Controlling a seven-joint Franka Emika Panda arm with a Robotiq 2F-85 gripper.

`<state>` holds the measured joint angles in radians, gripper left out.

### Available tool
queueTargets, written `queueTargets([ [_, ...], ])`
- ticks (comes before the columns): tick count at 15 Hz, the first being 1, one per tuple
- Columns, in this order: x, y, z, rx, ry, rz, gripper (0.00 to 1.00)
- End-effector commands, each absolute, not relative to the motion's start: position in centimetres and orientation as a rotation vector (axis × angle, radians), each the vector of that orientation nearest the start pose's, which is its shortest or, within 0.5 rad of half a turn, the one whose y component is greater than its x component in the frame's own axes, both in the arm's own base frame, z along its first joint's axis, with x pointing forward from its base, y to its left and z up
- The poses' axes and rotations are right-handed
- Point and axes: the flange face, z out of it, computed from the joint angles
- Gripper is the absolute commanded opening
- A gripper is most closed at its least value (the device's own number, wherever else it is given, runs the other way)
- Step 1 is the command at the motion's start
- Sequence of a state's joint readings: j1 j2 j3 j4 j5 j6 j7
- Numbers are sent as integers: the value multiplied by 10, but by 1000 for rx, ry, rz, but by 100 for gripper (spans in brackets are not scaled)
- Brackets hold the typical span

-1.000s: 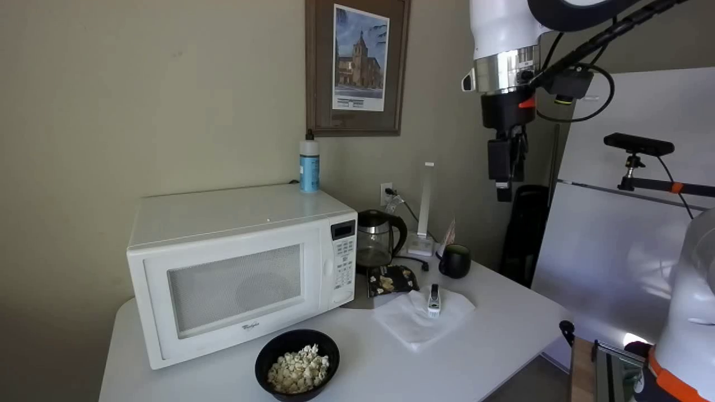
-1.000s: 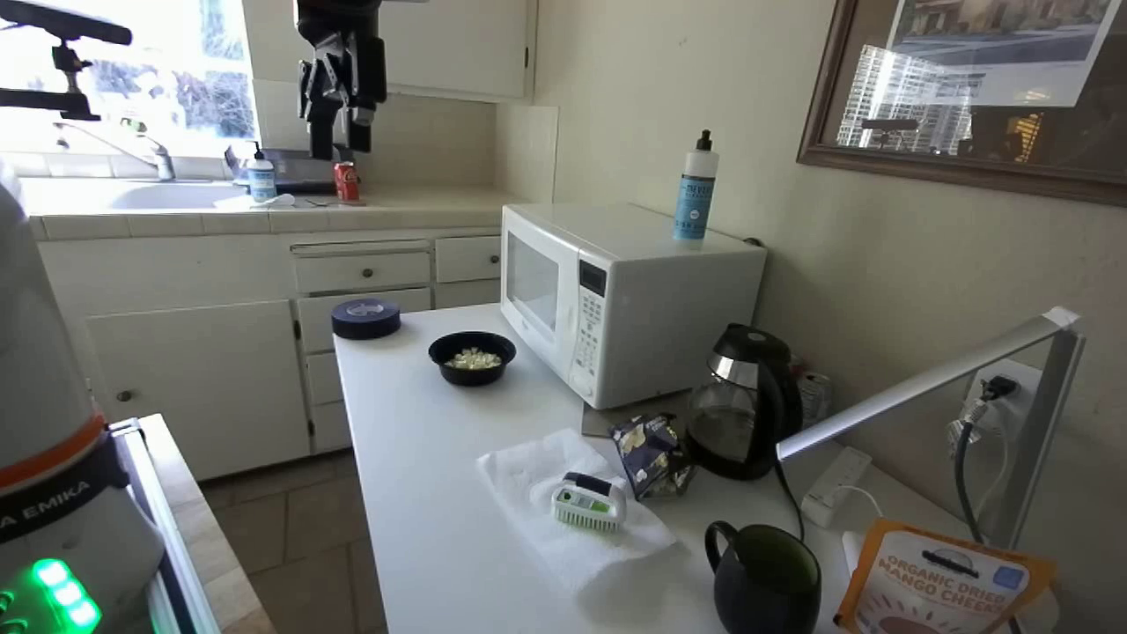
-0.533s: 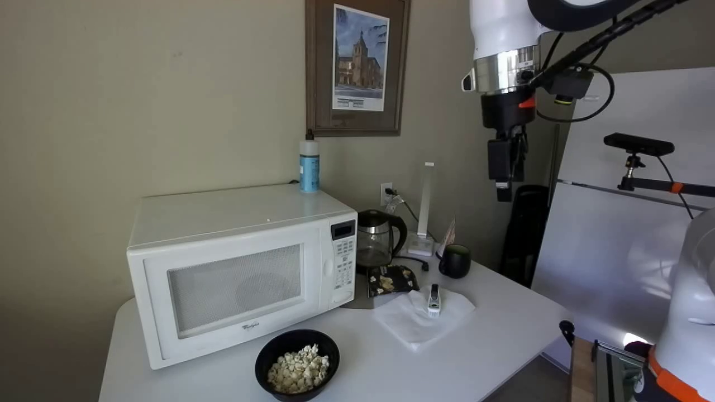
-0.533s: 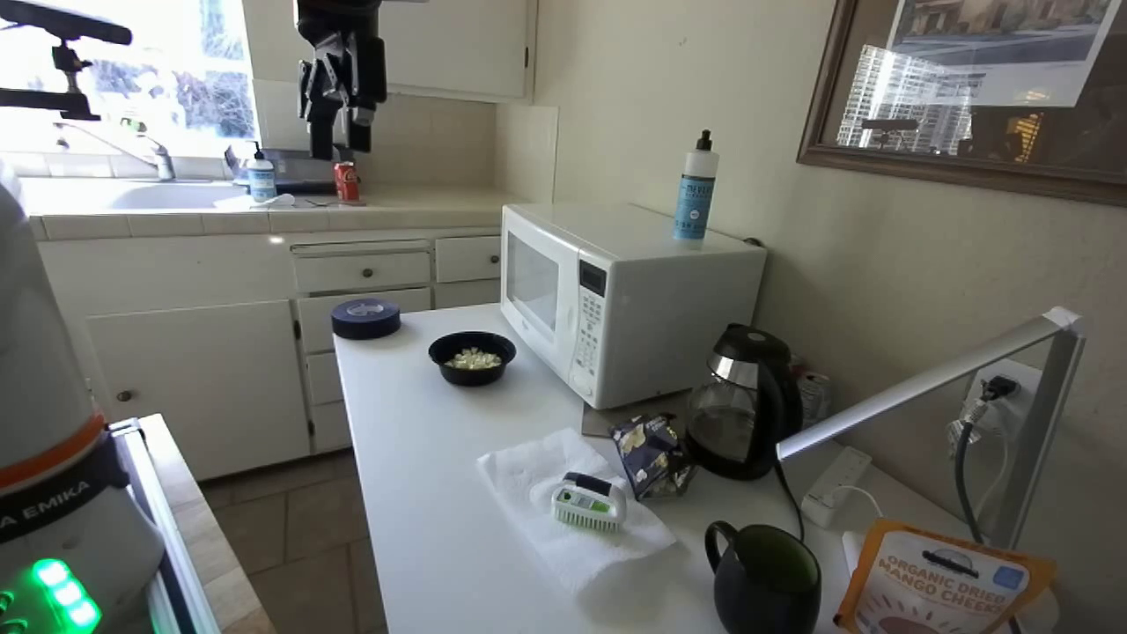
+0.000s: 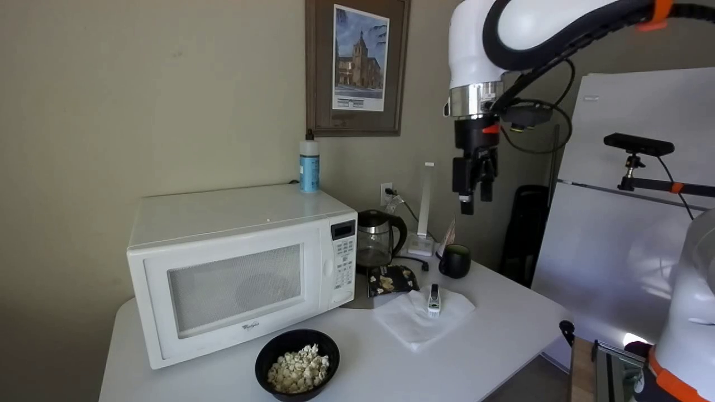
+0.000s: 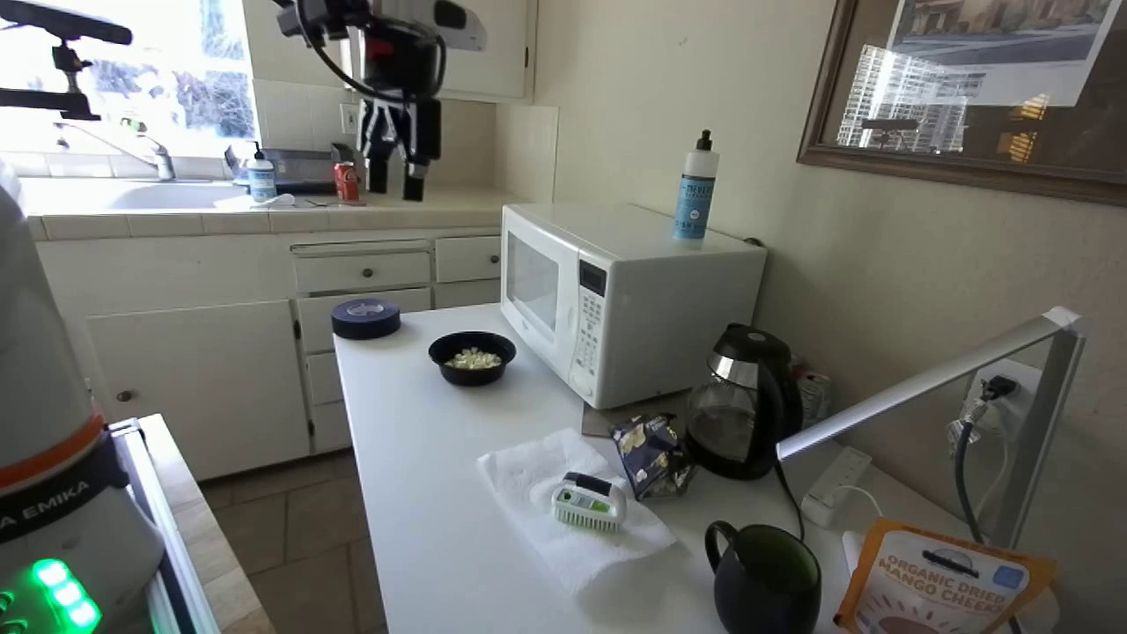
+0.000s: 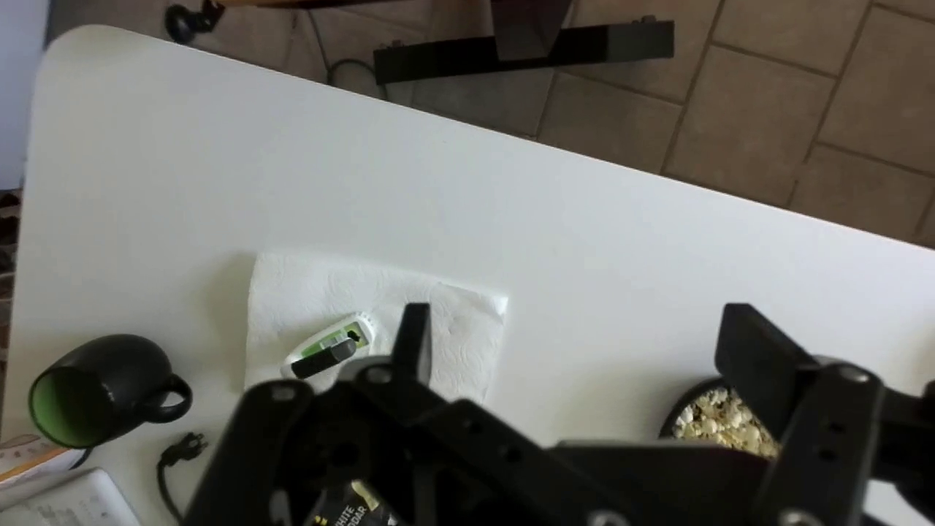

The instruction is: Place the black packet upright.

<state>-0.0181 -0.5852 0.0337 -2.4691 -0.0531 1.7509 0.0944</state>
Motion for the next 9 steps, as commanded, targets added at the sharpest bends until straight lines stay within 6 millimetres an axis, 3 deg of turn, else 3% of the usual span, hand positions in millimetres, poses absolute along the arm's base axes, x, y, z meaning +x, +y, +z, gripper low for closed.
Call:
queueTargets([
  [1, 412, -47, 432, -3035, 213, 214, 100],
  [5, 462, -102, 387, -2822, 219, 152, 100],
  [9, 503, -136, 356, -2675, 215, 91, 100],
])
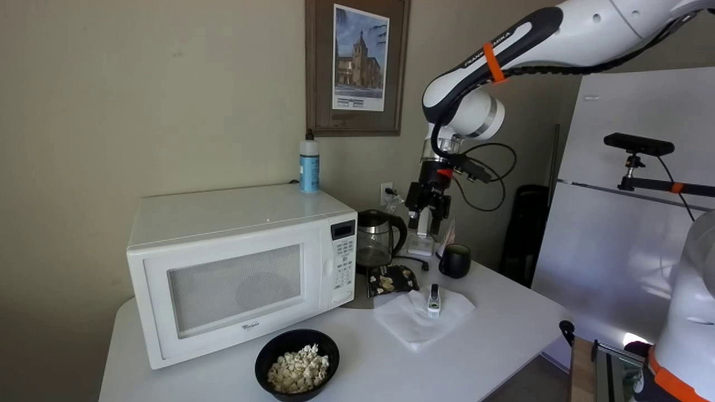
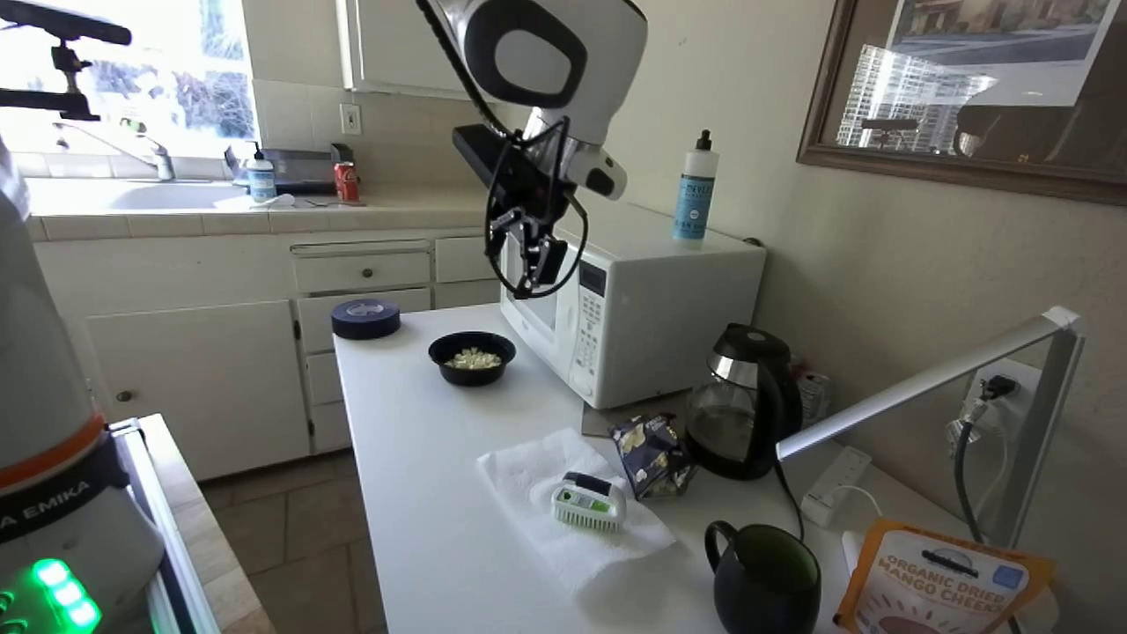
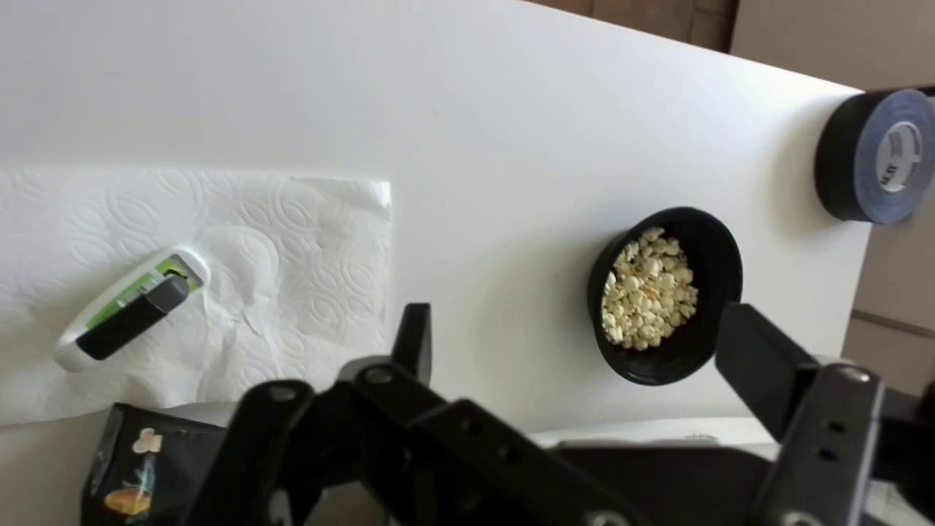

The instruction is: Place the black packet upright.

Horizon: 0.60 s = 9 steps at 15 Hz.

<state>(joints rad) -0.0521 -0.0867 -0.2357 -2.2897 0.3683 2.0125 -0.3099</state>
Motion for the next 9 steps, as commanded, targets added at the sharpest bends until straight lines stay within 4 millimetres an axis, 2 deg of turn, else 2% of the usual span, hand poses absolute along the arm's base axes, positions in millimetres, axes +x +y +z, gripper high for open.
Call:
queueTargets([
  [1, 512, -144, 351, -2670, 223, 63, 100],
  [5, 538, -189, 338, -2687, 290, -95, 100],
  [9, 539, -243, 316, -2707, 391, -166, 100],
])
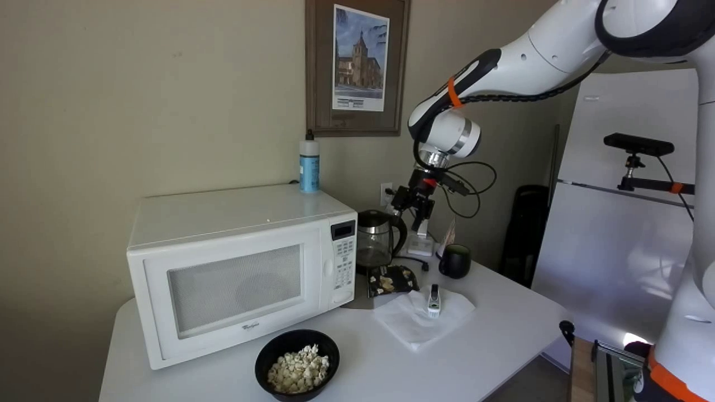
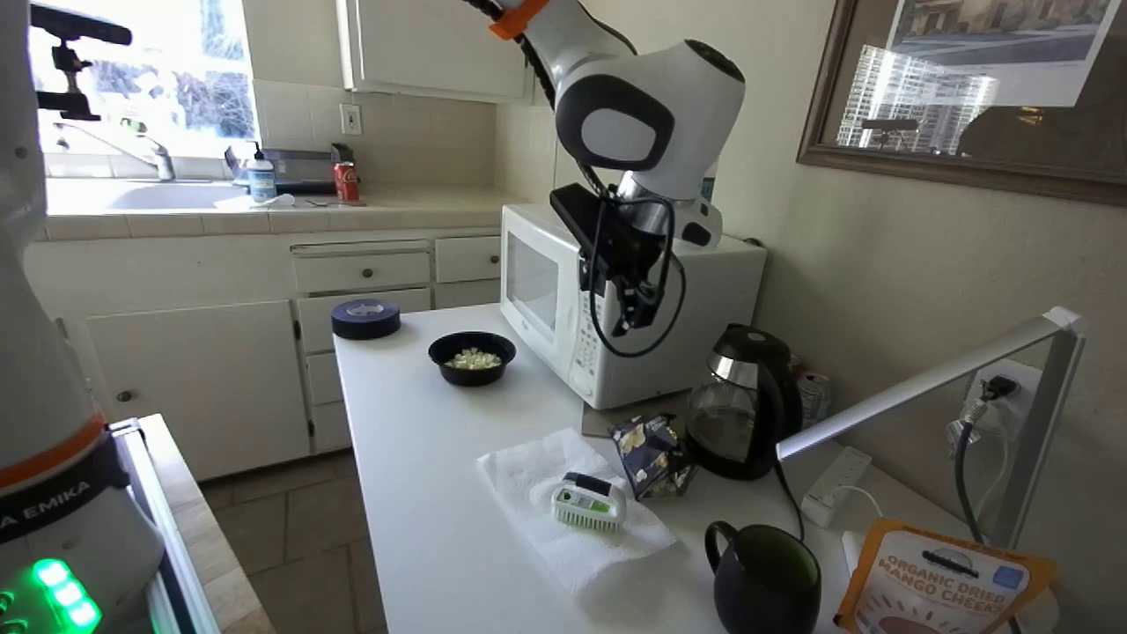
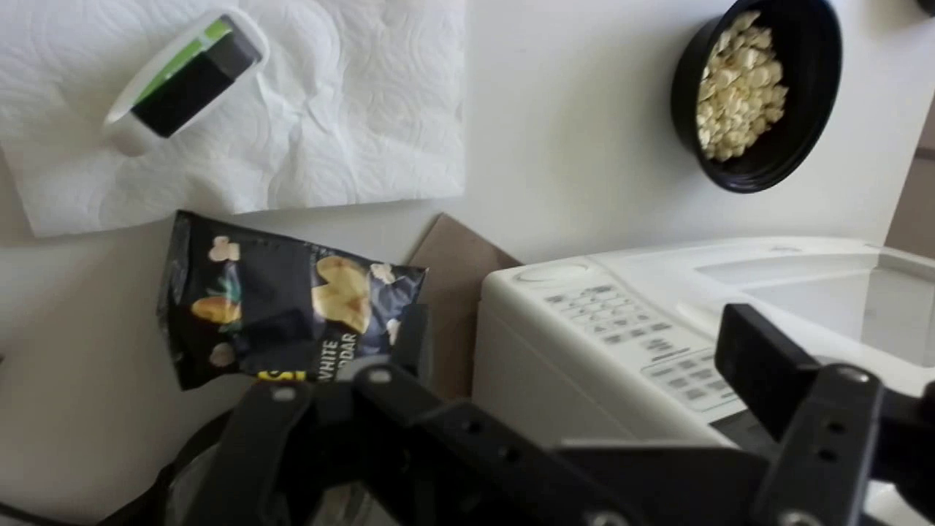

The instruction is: Place the black packet upright.

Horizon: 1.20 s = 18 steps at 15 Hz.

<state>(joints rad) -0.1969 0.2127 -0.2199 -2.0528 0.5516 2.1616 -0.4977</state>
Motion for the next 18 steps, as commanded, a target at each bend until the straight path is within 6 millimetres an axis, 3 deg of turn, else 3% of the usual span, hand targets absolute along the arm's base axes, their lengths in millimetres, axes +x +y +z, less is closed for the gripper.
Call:
queueTargets([
  [1, 537, -254, 311, -2702, 429, -167, 100],
  [2, 534, -264, 303, -2689, 465, -157, 100],
  [3, 531, -250, 317, -2716, 428, -143, 100],
  [5, 528, -259, 312, -2714, 447, -136, 100],
  [10, 533, -250, 315, -2713, 422, -142, 100],
  [12, 541, -255, 298, -2697, 457, -143, 100],
  [18, 558, -310, 225, -2638, 632, -223, 100],
])
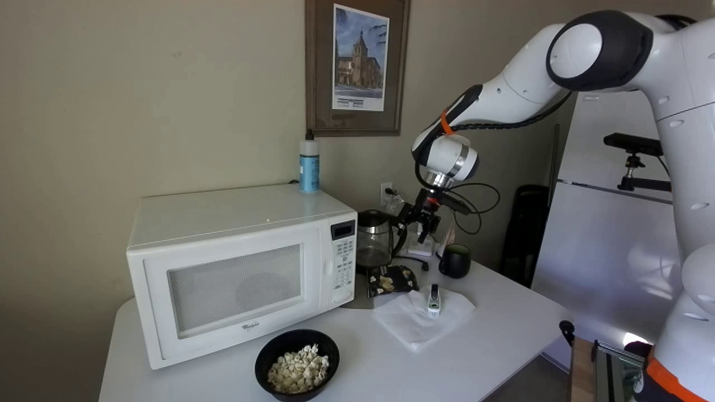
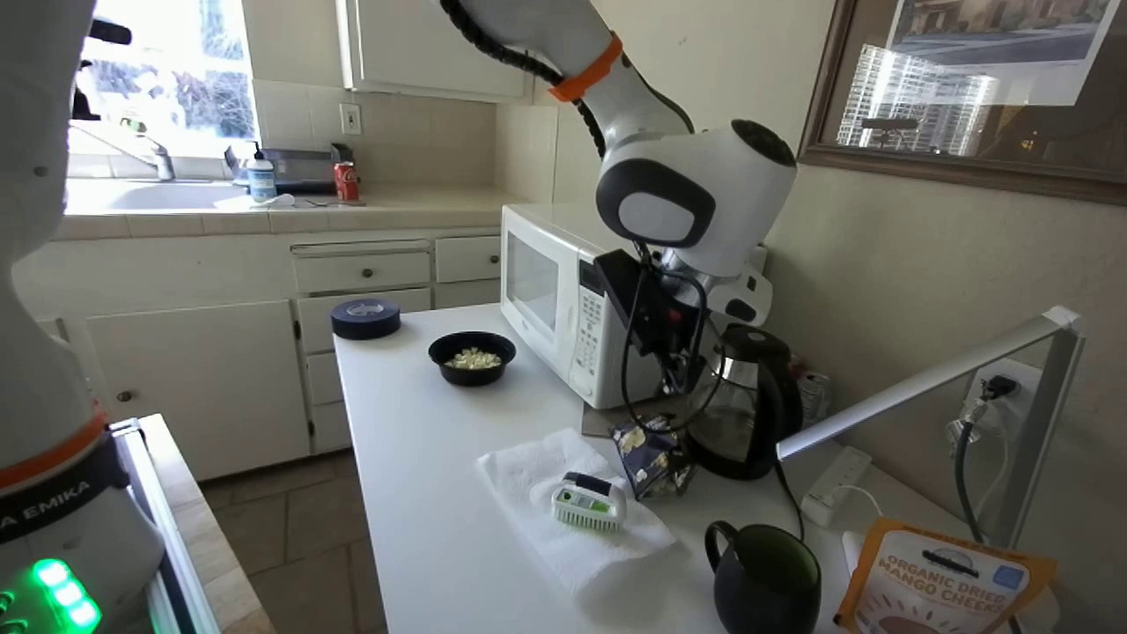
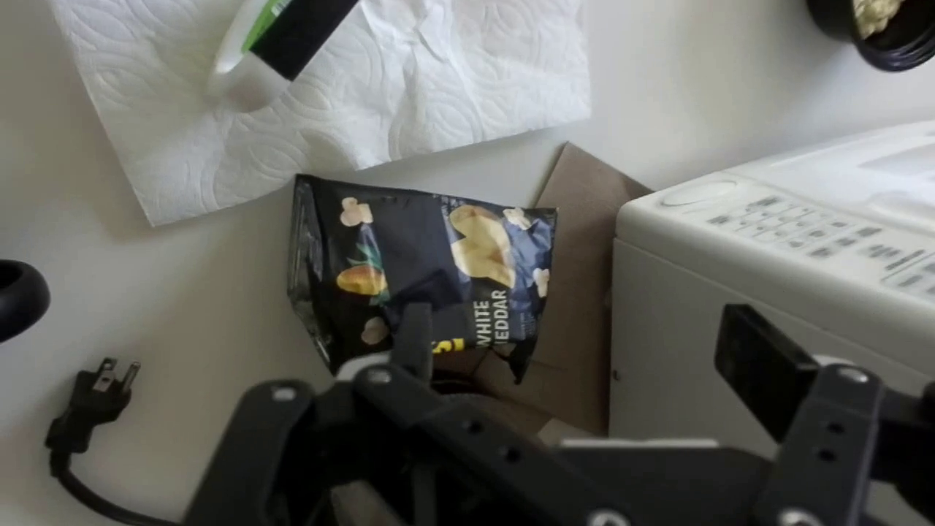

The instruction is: Place the black packet upright.

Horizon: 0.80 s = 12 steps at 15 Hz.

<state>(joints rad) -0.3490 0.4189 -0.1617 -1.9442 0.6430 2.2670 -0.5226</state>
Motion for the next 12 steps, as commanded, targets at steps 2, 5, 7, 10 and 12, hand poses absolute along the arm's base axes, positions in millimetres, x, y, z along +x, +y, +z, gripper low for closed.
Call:
queueTargets([
  [2, 563, -326, 198, -2604, 669, -218, 100],
  [5, 565, -348, 165, -2594, 729, -200, 100],
  [7, 567, -356, 146, -2582, 739, -171, 100],
  [10, 568, -359, 125, -2553, 751, -122, 100],
  [12, 568, -357, 115, -2524, 748, -80, 100],
])
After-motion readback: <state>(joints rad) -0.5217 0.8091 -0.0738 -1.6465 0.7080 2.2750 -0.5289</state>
